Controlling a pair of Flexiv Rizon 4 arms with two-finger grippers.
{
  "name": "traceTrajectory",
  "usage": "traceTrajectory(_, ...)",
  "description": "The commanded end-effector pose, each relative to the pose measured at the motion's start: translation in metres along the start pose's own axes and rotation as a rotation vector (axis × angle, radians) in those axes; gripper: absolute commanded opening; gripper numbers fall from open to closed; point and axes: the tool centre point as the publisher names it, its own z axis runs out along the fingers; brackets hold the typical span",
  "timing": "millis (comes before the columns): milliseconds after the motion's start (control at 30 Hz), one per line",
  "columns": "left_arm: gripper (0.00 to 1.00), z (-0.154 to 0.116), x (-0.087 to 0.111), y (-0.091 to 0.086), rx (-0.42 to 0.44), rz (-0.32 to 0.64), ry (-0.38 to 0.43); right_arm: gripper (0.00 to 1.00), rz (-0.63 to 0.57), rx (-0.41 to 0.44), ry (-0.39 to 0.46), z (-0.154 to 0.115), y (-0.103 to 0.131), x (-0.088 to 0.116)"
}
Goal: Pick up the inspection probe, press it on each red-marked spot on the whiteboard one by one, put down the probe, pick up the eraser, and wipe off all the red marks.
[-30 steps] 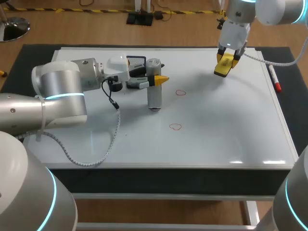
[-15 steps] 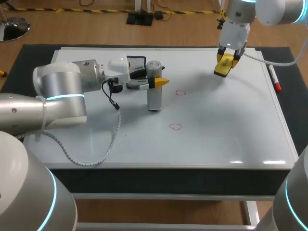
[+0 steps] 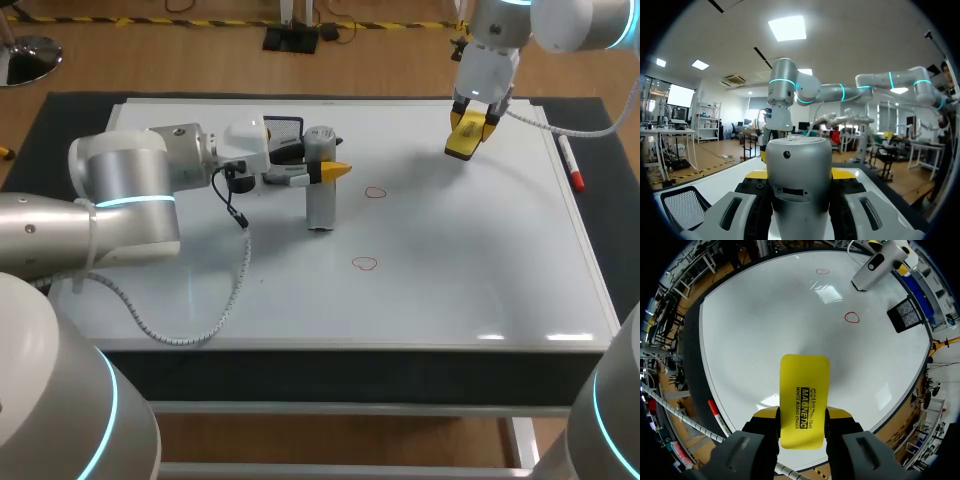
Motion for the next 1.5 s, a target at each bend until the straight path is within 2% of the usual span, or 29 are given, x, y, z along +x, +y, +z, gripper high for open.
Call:
traceTrajectory(33,0.0,-0.001,-0.001,0.002,0.004,0.002,0.003,0.0,-0.002,0.002,0.003,-0.001,-0.001,0.001)
traceTrajectory(200,0.0,-0.001,-0.001,-0.003,0.003,0.007,0.002,0.0,-0.002,0.002,0.003,-0.001,-0.001,0.001)
traceTrajectory(333,0.0,-0.009,-0.004,-0.015,0.009,0.026,-0.014,0.0,-0.002,0.002,0.003,-0.001,-0.001,0.001)
traceTrajectory(700,0.0,-0.061,-0.021,-0.038,0.047,0.072,-0.119,0.0,-0.002,0.002,0.003,-0.001,-0.001,0.001)
traceTrajectory(967,0.0,-0.1,-0.035,-0.052,0.025,0.109,-0.182,0.0,-0.002,0.002,0.003,-0.001,-0.001,0.001)
traceTrajectory(1500,0.0,-0.151,-0.064,-0.057,0.002,0.12,-0.212,0.0,-0.002,0.002,0.003,-0.001,-0.001,0.001)
